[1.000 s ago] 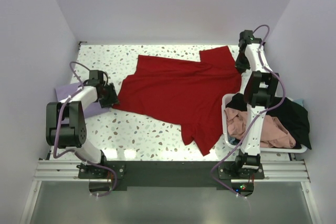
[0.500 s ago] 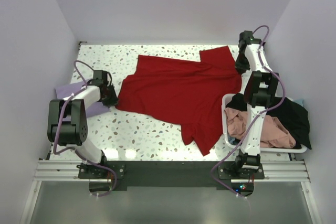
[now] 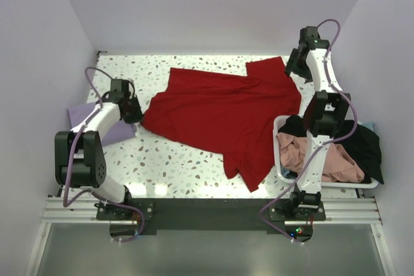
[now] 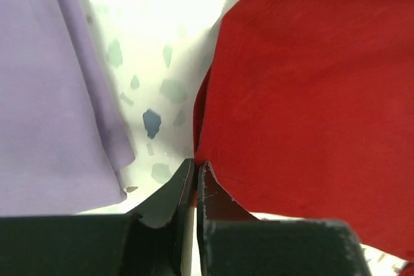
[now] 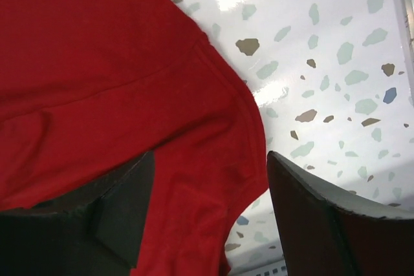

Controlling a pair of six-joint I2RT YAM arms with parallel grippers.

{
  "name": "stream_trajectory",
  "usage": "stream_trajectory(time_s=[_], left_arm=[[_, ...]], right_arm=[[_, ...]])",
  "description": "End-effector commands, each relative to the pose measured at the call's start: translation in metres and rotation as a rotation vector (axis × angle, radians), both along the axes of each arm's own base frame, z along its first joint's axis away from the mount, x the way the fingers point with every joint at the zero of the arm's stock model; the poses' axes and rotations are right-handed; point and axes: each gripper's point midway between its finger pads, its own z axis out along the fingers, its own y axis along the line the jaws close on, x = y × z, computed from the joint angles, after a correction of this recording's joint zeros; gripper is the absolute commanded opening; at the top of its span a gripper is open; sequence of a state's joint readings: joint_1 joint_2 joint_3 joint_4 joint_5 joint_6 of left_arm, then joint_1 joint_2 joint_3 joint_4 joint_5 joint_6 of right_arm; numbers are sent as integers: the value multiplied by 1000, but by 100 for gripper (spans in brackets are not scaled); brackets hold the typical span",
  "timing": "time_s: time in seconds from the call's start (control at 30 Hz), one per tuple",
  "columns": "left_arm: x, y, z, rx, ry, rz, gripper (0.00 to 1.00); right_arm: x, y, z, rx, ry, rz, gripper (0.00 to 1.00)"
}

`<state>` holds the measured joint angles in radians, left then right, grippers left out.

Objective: Fold and stack the t-shirts
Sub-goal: Flatten the tshirt out

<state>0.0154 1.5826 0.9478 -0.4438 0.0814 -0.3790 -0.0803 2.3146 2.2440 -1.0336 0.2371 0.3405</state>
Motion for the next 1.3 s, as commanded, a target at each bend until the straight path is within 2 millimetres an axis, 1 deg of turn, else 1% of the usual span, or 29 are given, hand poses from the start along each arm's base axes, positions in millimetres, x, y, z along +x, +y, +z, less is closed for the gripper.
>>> stream_trajectory(time_s=[0.0, 0.03, 0.07, 0.1, 0.13, 0.17, 0.2, 0.23, 0.27, 0.3, 0.33, 0.37, 0.4, 0.47, 0.5, 0.53, 0.57, 0.6, 0.67, 0.7, 0.77, 0.8, 0.87, 0.9, 0.93, 1.0, 1.1, 1.2, 1.27], left_arm=[[32, 11, 66, 21, -177, 13, 0], [38, 15, 81, 26, -214, 23, 0], [40, 19, 88, 34, -231, 29, 0], [42, 27, 94, 50, -246, 42, 0], [47, 31, 105, 60, -276, 50, 0], [50, 36, 110, 70, -295, 61, 0], [51, 39, 113, 77, -303, 60, 0], [54, 42, 114, 80, -305, 64, 0], [54, 46, 114, 81, -301, 72, 0], [54, 46, 112, 75, -293, 69, 0], [53, 46, 109, 73, -285, 67, 0], [52, 47, 107, 71, -281, 68, 0], [52, 47, 106, 67, -284, 66, 0], [48, 45, 102, 63, -280, 59, 0], [46, 45, 100, 62, -276, 57, 0], [43, 44, 96, 60, -266, 53, 0], [41, 44, 95, 57, -262, 48, 0], [38, 42, 94, 55, -259, 43, 0], [33, 42, 94, 56, -258, 38, 0], [31, 41, 93, 57, -258, 37, 0], [24, 41, 91, 60, -252, 34, 0], [22, 40, 92, 61, -252, 29, 0], [17, 39, 86, 57, -236, 25, 0], [15, 38, 84, 55, -232, 20, 0], [13, 38, 84, 53, -231, 19, 0], [11, 37, 83, 54, -230, 12, 0], [8, 37, 80, 57, -219, 8, 0], [7, 38, 81, 58, -221, 4, 0], [7, 37, 82, 56, -223, 2, 0]], right_arm=[[6, 29, 75, 13, -175, 72, 74], [3, 43, 86, 15, -192, 104, 74], [1, 58, 92, 18, -201, 135, 74], [-4, 68, 92, 19, -193, 156, 74], [-9, 92, 95, 22, -193, 204, 74], [-16, 106, 111, 27, -225, 233, 74], [-27, 118, 101, 32, -195, 261, 74], [-37, 145, 101, 55, -194, 312, 74], [-48, 158, 113, 73, -222, 334, 74], [-65, 168, 95, 89, -170, 354, 74], [-77, 190, 92, 123, -171, 388, 74], [-88, 199, 86, 135, -155, 401, 74], [-112, 202, 73, 146, -114, 415, 74], [-139, 222, 57, 199, -73, 443, 74], [-163, 221, 37, 206, -15, 445, 74], [-176, 229, 29, 224, 3, 450, 74], [-199, 226, 7, 228, 73, 451, 73], [-211, 231, 7, 235, 73, 460, 73], [-229, 232, -2, 236, 98, 463, 73], [-245, 230, -12, 238, 135, 465, 73], [-259, 235, -12, 253, 134, 477, 73], [-270, 235, -18, 245, 156, 487, 73], [-280, 236, -20, 256, 162, 487, 72], [-292, 238, -27, 260, 190, 500, 70], [-295, 240, -29, 269, 191, 498, 68], [-309, 240, -38, 271, 219, 504, 66], [-330, 248, -49, 268, 255, 522, 62], [-341, 246, -59, 243, 279, 523, 61], [-342, 246, -64, 237, 281, 513, 61]])
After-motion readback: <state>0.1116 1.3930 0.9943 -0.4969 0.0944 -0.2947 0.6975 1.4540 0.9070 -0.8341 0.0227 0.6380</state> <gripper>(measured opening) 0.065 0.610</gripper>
